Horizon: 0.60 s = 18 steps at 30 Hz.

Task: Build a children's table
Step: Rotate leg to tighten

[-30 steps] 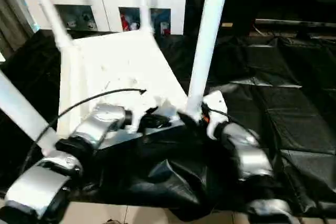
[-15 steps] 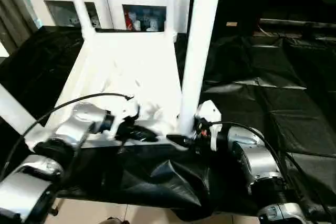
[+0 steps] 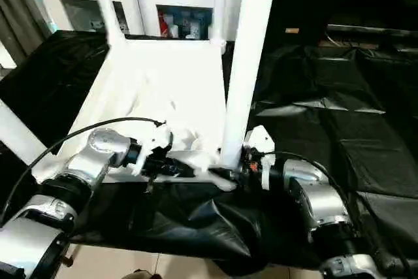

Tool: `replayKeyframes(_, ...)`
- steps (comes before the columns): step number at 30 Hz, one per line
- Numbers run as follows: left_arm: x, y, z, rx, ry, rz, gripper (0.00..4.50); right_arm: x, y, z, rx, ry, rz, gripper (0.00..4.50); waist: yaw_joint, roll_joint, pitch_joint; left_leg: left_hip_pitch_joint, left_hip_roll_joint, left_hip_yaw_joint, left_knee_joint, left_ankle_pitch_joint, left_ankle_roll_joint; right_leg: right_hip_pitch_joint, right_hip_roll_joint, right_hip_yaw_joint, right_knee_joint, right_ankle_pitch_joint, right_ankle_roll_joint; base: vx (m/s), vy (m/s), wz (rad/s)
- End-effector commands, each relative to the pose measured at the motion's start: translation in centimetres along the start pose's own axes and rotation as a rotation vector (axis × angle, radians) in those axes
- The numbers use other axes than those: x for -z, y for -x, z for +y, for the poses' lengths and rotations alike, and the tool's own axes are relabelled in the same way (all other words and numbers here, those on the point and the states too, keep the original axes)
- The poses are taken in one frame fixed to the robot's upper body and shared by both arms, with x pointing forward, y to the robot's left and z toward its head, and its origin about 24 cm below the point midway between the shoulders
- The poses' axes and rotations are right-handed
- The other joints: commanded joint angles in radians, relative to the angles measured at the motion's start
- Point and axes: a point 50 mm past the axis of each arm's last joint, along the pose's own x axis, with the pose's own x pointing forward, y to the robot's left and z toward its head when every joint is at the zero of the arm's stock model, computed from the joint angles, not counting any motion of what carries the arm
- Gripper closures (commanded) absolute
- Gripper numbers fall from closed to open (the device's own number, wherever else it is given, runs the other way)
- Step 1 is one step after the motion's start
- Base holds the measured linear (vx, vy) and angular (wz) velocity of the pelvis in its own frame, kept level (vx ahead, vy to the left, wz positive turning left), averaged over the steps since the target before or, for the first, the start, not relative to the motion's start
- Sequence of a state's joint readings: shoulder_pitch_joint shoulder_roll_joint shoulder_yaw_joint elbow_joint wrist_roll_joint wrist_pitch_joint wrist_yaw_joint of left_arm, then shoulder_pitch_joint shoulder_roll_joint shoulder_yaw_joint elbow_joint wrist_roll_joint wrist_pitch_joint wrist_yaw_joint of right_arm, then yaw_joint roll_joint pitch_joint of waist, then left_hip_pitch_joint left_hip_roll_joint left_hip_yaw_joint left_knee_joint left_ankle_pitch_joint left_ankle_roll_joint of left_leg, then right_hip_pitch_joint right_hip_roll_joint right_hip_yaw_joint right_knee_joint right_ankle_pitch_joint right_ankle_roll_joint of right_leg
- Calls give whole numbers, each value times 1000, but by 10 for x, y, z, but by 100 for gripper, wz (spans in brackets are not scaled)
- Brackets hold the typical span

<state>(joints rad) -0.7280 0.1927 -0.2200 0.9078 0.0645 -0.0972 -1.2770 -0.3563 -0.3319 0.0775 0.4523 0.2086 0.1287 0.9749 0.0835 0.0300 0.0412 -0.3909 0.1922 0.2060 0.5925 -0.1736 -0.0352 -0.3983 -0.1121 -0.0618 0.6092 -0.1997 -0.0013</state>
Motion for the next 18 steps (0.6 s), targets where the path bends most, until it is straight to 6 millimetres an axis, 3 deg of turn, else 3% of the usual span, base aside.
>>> replayKeyframes(1,-27,-19,15,-186,-4,-86,450,24,-11,-6,236,-61,103,191,-10,-20,-53,24,40,-18,-73,-227,49,36,-43,33,-79,-196,-231,0,0,0)
replayKeyframes(2,-27,-20,15,-194,-1,-87,450,24,-12,-6,248,-66,103,191,-18,-20,-50,29,37,-22,-79,-279,12,35,-44,33,-87,-298,-207,0,0,0)
replayKeyframes(3,-29,-23,16,-221,-2,-88,450,25,-14,-7,285,-83,101,192,-24,-22,-52,29,36,-25,-80,-296,-1,39,-46,33,-93,-343,-184,0,0,0)
replayKeyframes(5,-33,-32,18,-272,19,-82,450,29,-20,-8,390,-90,123,192,-29,-23,-50,34,36,-24,-80,-313,5,31,-43,36,-100,-355,-171,0,0,0)
replayKeyframes(6,-35,-36,19,-300,24,-83,450,31,-22,-8,424,-94,131,192,-30,-16,-51,31,34,-25,-81,-305,5,33,-43,36,-99,-350,-165,0,0,0)
replayKeyframes(8,-41,-46,20,-349,44,-93,450,31,-30,-6,473,-111,130,192,-34,-14,-52,33,36,-25,-82,-310,-1,30,-40,36,-98,-332,-166,0,0,0)
replayKeyframes(13,-45,-59,17,-362,27,-86,450,23,-47,2,448,-132,63,192,-32,-17,-54,26,33,-24,-80,-282,26,37,-40,36,-95,-261,-173,0,0,0)
replayKeyframes(14,-45,-60,16,-357,24,-85,450,21,-49,3,437,-133,49,144,-32,-12,-56,29,34,-24,-80,-278,31,37,-40,36,-95,-240,-180,0,0,0)
replayKeyframes(18,-42,-59,14,-321,0,-74,450,11,-52,5,368,-108,-8,129,-35,-12,-53,29,36,-26,-84,-311,31,38,-41,33,-98,-267,-184,0,0,0)
